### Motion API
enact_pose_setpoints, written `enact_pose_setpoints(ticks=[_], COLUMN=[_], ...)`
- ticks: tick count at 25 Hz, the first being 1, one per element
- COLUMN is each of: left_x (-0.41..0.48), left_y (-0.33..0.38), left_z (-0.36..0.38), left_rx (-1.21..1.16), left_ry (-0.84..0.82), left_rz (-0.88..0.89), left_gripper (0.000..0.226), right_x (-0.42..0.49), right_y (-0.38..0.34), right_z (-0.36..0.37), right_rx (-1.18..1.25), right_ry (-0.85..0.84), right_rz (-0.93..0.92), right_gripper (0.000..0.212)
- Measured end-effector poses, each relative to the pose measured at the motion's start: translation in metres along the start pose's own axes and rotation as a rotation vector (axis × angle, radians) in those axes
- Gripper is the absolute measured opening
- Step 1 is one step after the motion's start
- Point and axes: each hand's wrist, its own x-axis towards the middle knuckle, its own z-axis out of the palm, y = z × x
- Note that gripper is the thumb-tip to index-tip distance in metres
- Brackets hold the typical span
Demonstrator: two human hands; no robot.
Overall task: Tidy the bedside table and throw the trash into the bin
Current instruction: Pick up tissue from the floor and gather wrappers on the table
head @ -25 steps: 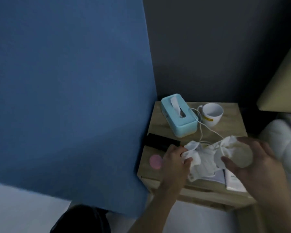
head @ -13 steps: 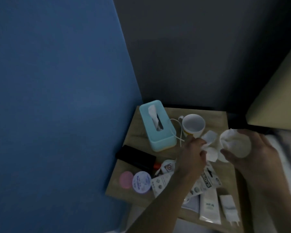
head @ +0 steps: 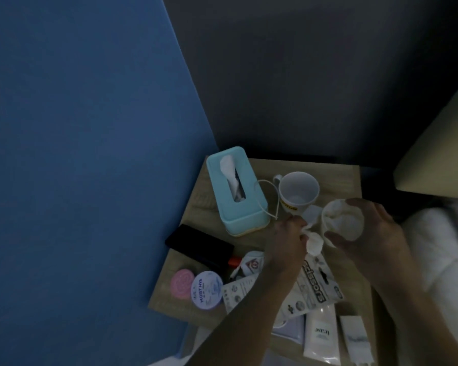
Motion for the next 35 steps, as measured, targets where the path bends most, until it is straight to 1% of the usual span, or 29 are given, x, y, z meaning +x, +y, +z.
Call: enact_pose_setpoints(ticks=[5,9,13,17,21,25,27,29,31,35], left_x=[0.005,0.006,0.004,-0.003,-0.010,-0.018,-0.020,-0.021,-0.022,-0.024], left_y=[-0.010,-0.013,-0.014,-0.013,-0.012,-0.013,-0.018,-0.023,-0.029,-0.037], left_z=[0.003,0.001,0.000,-0.001,-0.004,-0.005,-0.007,-0.008,-0.010,-0.013], left_rx=[-0.006,0.024,0.008,-0.021,-0.062,-0.064,-0.073,-0.070,-0.071,-0.052], left_ry=[0.011,0.011,0.002,-0.035,-0.016,0.006,0.014,0.014,0.023,0.061], left_rz=[-0.066,-0.080,-0.102,-0.122,-0.120,-0.117,-0.119,-0.134,-0.135,-0.090], left_gripper=[0.023,0.026,0.034,0.037,0.035,0.037,0.037,0.036,0.033,0.026], right_x=[0.001,0.000,-0.007,-0.012,-0.014,-0.015,-0.015,-0.012,-0.012,-0.013], right_y=[0.001,0.002,0.008,0.008,0.006,0.005,0.001,-0.002,-0.003,-0.003], right_z=[0.012,0.017,0.025,0.026,0.024,0.029,0.032,0.034,0.037,0.039], right_rx=[0.034,0.078,0.071,0.064,0.061,0.066,0.057,0.055,0.056,0.043], right_ry=[-0.066,-0.115,-0.174,-0.164,-0.135,-0.143,-0.123,-0.117,-0.122,-0.132], right_rz=[0.047,0.049,0.076,0.056,0.000,-0.004,-0.041,-0.030,0.004,0.000], right_gripper=[0.073,0.071,0.072,0.067,0.059,0.063,0.063,0.063,0.065,0.064])
